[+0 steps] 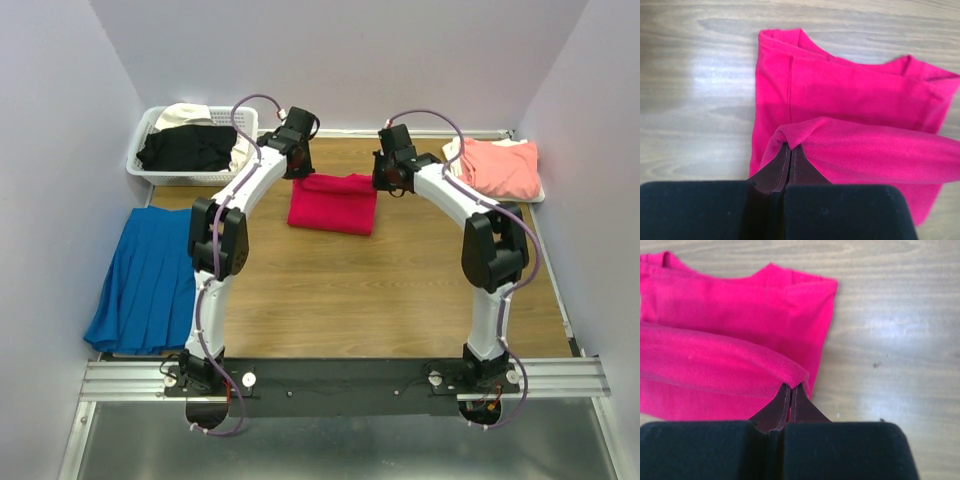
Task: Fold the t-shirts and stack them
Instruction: Fold the long partially folded tshirt into a neat square, then put the neatly folded tshirt into the corner of the board with the right arm
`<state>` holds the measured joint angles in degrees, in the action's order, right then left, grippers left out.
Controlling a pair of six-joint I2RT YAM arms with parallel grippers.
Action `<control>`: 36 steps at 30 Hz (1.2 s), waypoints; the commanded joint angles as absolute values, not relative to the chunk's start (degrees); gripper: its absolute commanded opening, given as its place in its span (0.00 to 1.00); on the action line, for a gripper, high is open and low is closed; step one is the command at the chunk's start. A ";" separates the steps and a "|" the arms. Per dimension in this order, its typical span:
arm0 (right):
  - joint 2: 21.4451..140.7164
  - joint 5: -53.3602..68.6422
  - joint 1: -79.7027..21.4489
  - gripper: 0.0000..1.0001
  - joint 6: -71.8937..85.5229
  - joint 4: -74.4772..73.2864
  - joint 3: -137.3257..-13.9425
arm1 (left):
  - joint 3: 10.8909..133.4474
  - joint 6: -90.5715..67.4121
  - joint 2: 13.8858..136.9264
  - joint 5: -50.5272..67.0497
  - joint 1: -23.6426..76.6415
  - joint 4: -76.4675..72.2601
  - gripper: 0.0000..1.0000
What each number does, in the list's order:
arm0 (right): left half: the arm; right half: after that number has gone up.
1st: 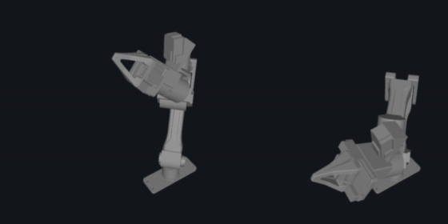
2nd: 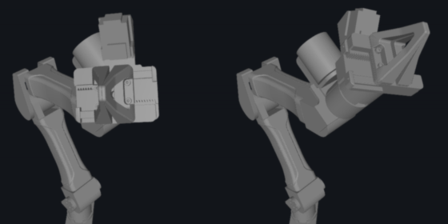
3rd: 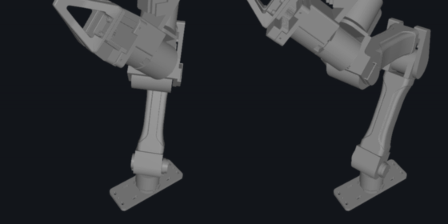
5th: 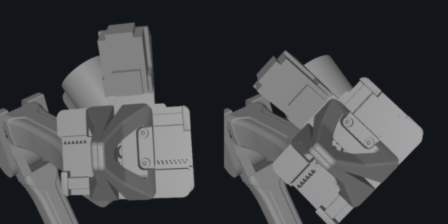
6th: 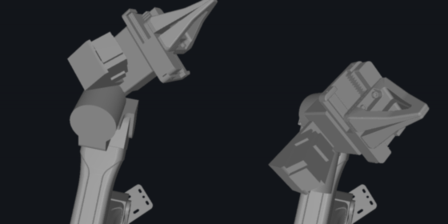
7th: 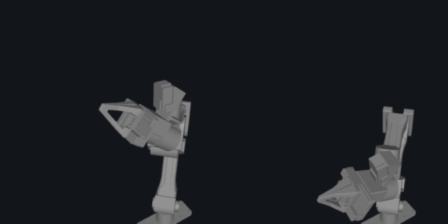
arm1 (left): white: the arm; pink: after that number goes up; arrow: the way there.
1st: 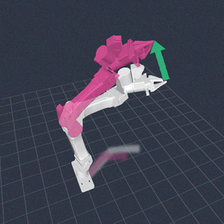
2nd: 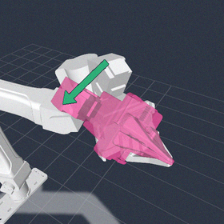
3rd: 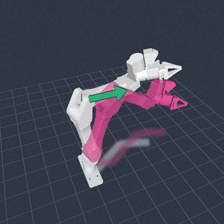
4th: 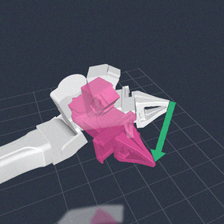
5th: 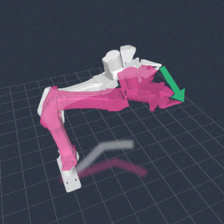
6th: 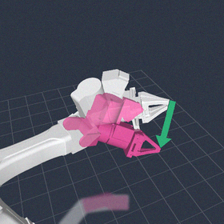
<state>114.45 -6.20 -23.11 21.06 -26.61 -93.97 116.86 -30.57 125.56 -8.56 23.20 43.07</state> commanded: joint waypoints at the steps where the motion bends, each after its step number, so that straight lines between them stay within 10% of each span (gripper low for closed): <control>1: 120.22 -7.47 -21.80 0.01 20.30 -26.28 -100.27 | 122.95 -27.43 132.70 -6.60 21.18 44.21 0.00; 9: 126.12 -8.08 -20.39 0.03 21.18 -26.28 -106.08 | 130.33 -21.19 139.83 -0.62 18.64 38.15 0.16; 13: 128.05 -9.66 -18.99 0.40 22.15 -26.37 -109.85 | 129.82 -21.44 137.99 -1.58 17.67 31.83 0.35; 36: 117.07 4.74 -18.11 0.68 23.03 -27.07 -95.98 | 109.08 -20.39 123.23 0.44 18.19 27.07 0.34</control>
